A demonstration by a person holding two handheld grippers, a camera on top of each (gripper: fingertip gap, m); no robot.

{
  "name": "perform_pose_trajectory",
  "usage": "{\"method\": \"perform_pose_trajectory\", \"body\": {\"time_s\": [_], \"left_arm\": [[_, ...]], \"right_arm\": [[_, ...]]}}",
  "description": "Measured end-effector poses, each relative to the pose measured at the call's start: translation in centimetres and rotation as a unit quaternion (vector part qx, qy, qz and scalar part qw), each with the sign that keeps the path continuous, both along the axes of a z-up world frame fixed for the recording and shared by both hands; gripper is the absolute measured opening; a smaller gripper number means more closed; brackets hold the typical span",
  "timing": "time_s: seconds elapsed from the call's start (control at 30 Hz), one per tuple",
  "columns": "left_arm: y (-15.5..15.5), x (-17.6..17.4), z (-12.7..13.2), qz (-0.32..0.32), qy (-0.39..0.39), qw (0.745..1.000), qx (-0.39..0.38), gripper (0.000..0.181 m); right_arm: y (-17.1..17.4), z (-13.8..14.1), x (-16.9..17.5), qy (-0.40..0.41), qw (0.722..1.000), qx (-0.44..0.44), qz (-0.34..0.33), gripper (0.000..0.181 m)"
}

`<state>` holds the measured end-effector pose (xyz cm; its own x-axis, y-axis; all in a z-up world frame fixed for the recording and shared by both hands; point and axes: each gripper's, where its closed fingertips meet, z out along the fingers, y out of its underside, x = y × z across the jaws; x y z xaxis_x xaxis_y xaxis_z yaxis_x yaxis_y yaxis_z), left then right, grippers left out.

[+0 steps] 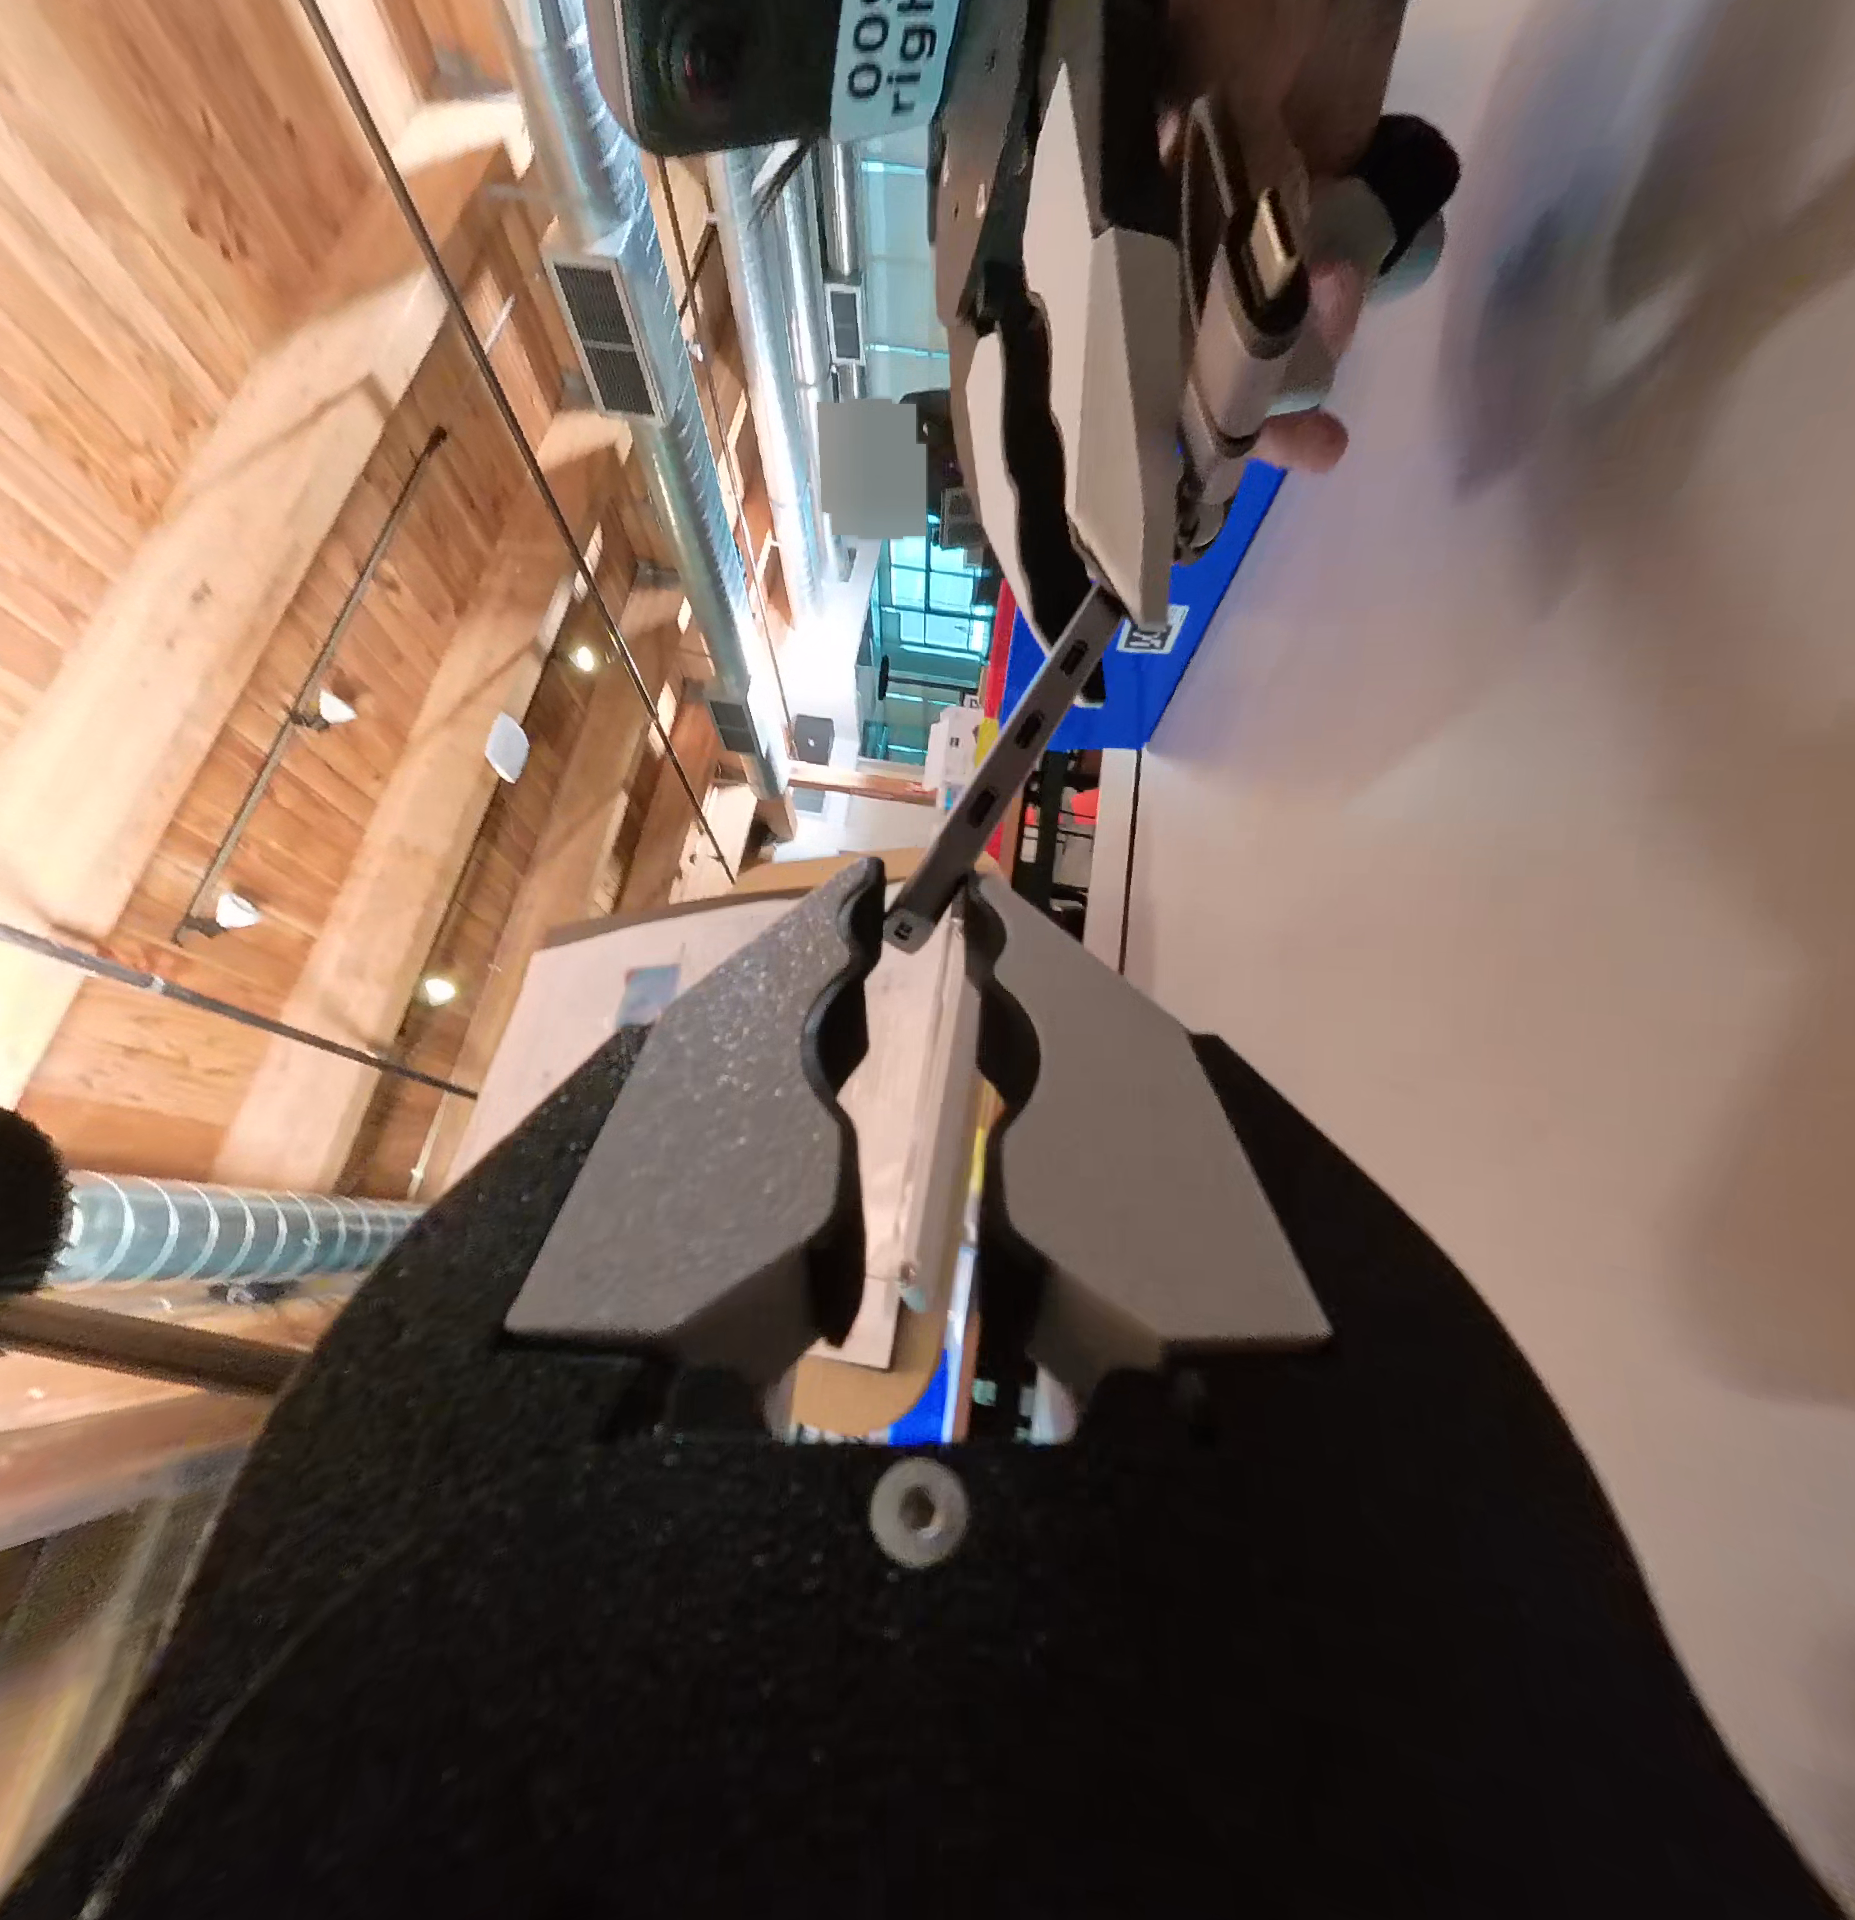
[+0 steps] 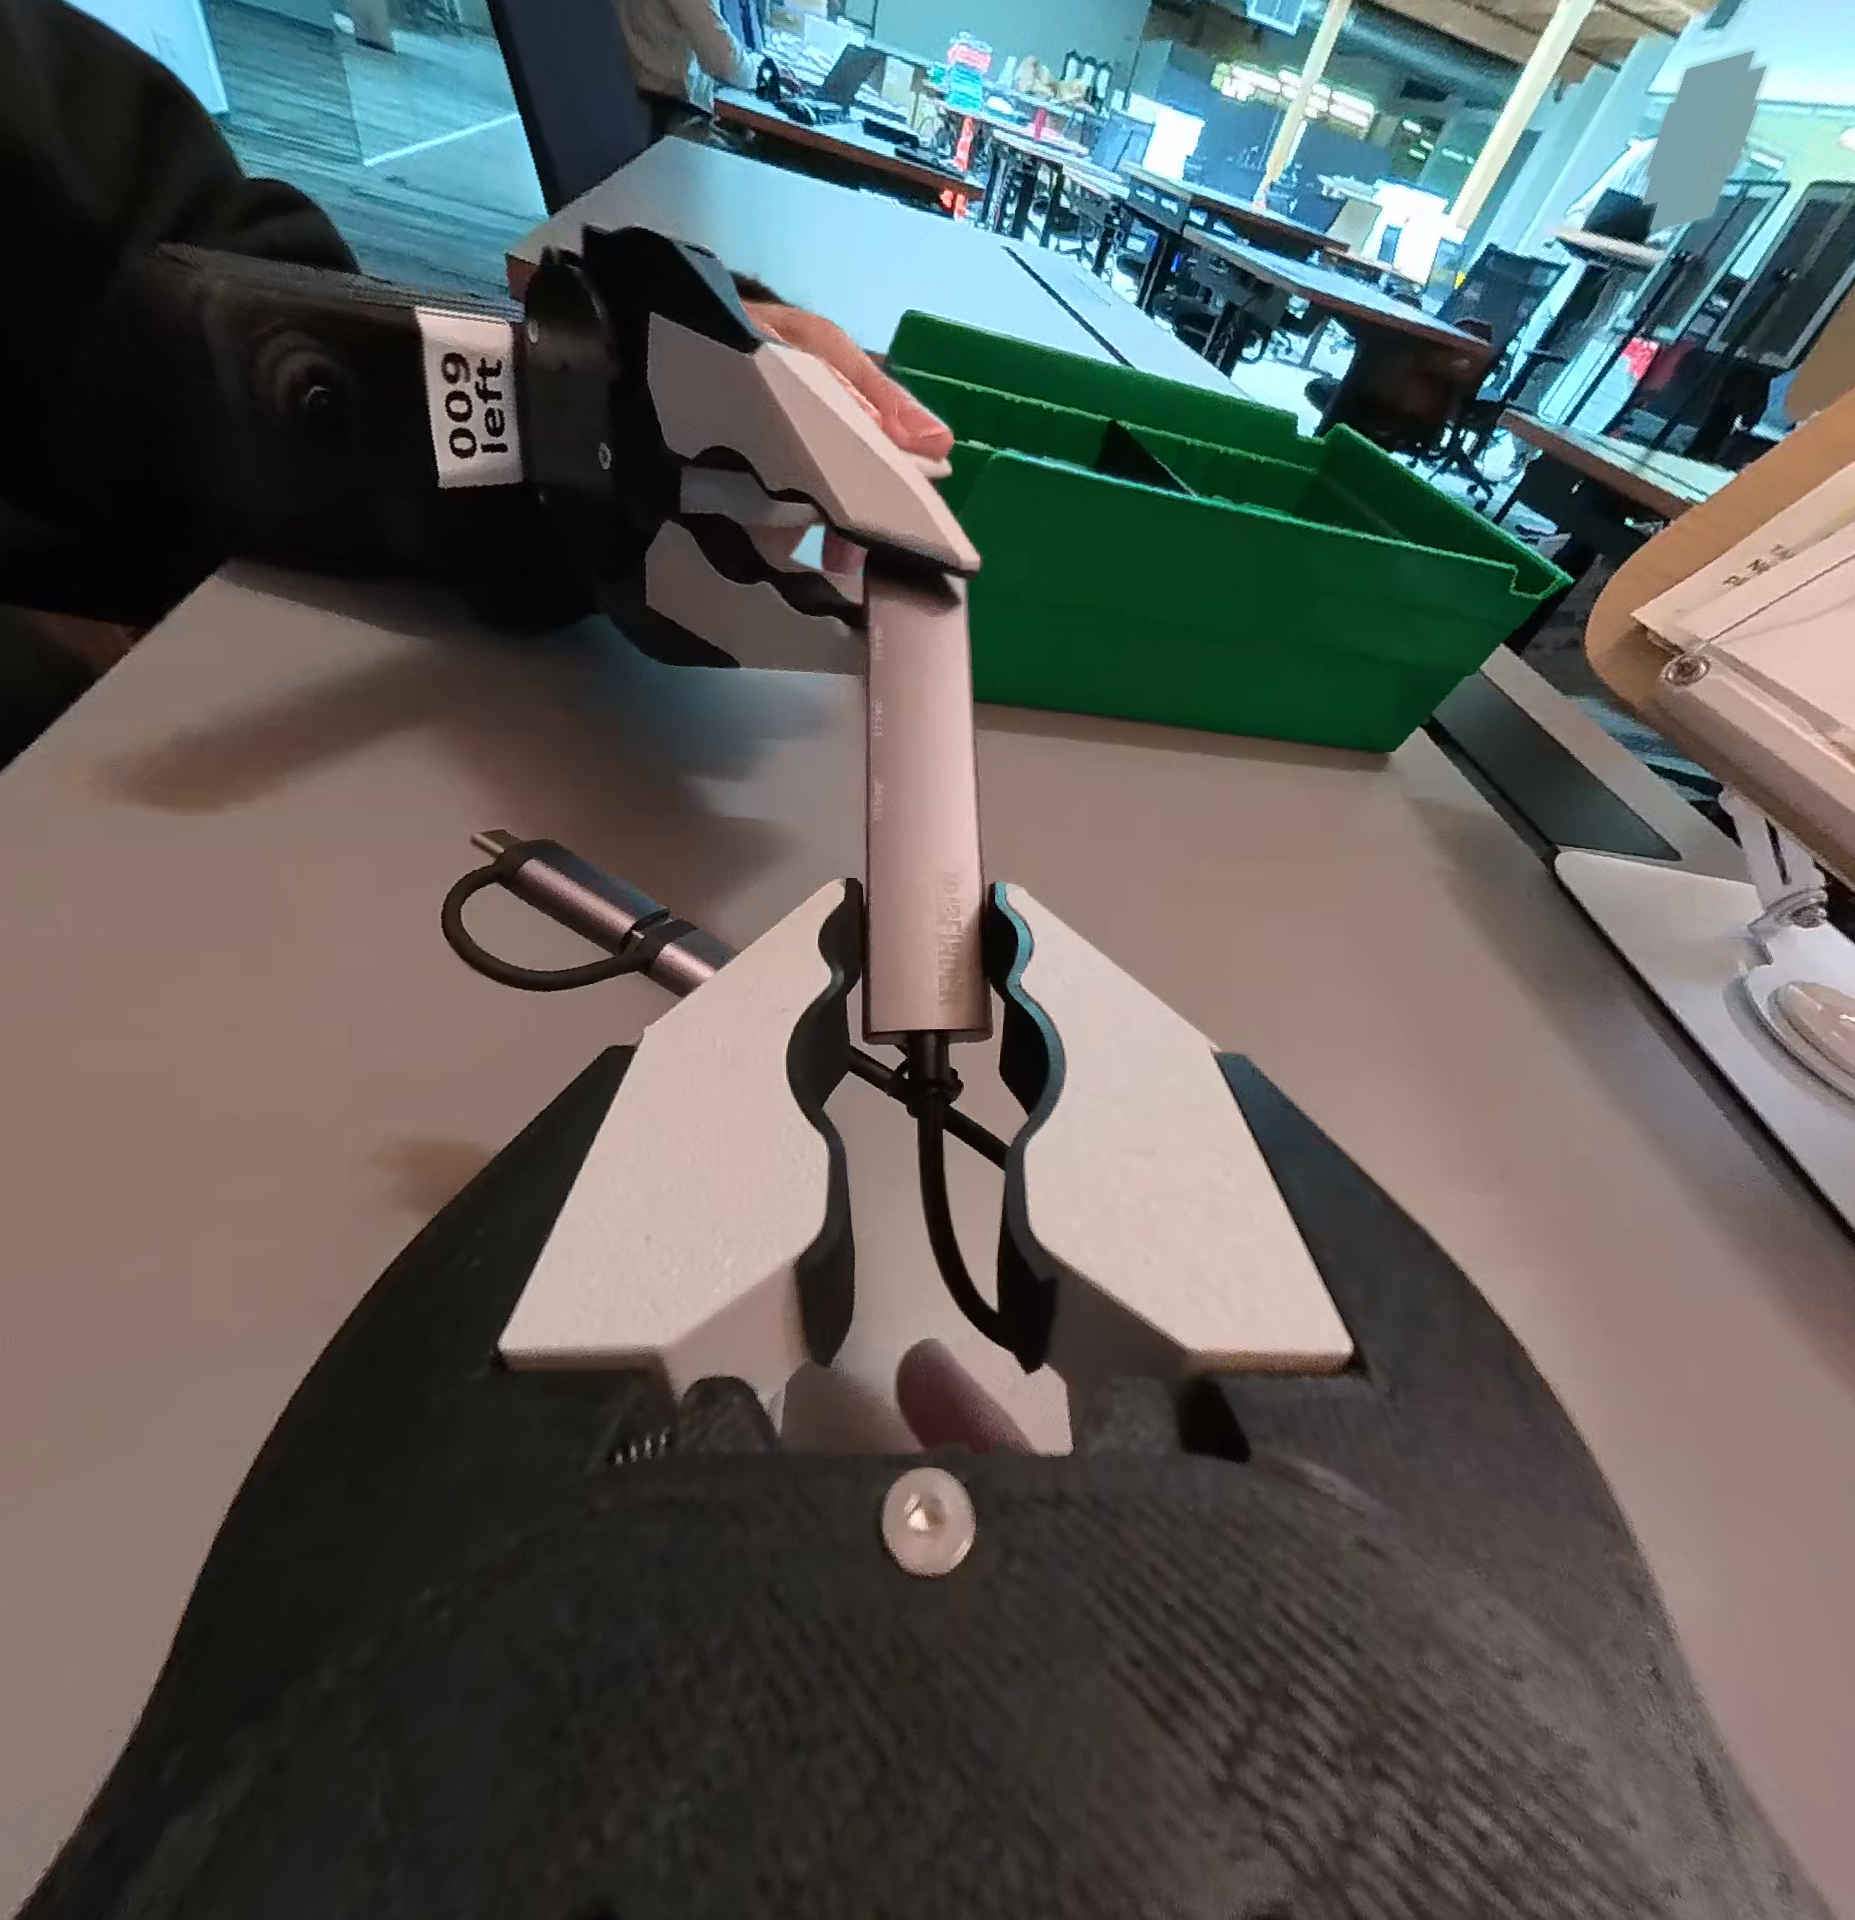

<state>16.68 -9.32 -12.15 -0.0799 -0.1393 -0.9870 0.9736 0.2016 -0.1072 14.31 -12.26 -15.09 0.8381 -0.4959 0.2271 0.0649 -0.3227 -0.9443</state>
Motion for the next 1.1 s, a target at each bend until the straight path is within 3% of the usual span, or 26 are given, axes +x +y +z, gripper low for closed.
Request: {"method": "perform_pose_trajectory", "body": {"time_s": [0.3,0.5,0.67,0.87,1.0,1.1], "left_arm": [[0.0,2.8,-0.4,0.038,0.16,0.986,-0.01,0.012],[-0.1,4.0,-1.1,0.086,0.129,0.988,-0.003,0.011],[0.8,5.3,-1.1,0.121,0.159,0.98,-0.015,0.026],[1.3,5.7,-1.0,0.101,0.311,0.944,-0.035,0.026],[0.5,4.5,-1.2,0.057,0.456,0.887,-0.04,0.026],[0.6,4.2,-0.7,0.05,0.486,0.872,-0.045,0.026]], "right_arm": [[-0.2,1.0,1.7,0.02,0.998,0.032,-0.058,0.021],[-0.4,0.4,2.1,0.051,0.995,0.023,-0.079,0.02],[-3.7,1.0,4.0,0.006,0.982,-0.009,-0.187,0.021],[-6.5,1.7,5.4,-0.044,0.955,-0.052,-0.288,0.021],[-5.9,1.7,5.5,-0.031,0.956,-0.041,-0.29,0.021],[-6.4,1.5,5.9,-0.019,0.951,-0.02,-0.308,0.021]]}}
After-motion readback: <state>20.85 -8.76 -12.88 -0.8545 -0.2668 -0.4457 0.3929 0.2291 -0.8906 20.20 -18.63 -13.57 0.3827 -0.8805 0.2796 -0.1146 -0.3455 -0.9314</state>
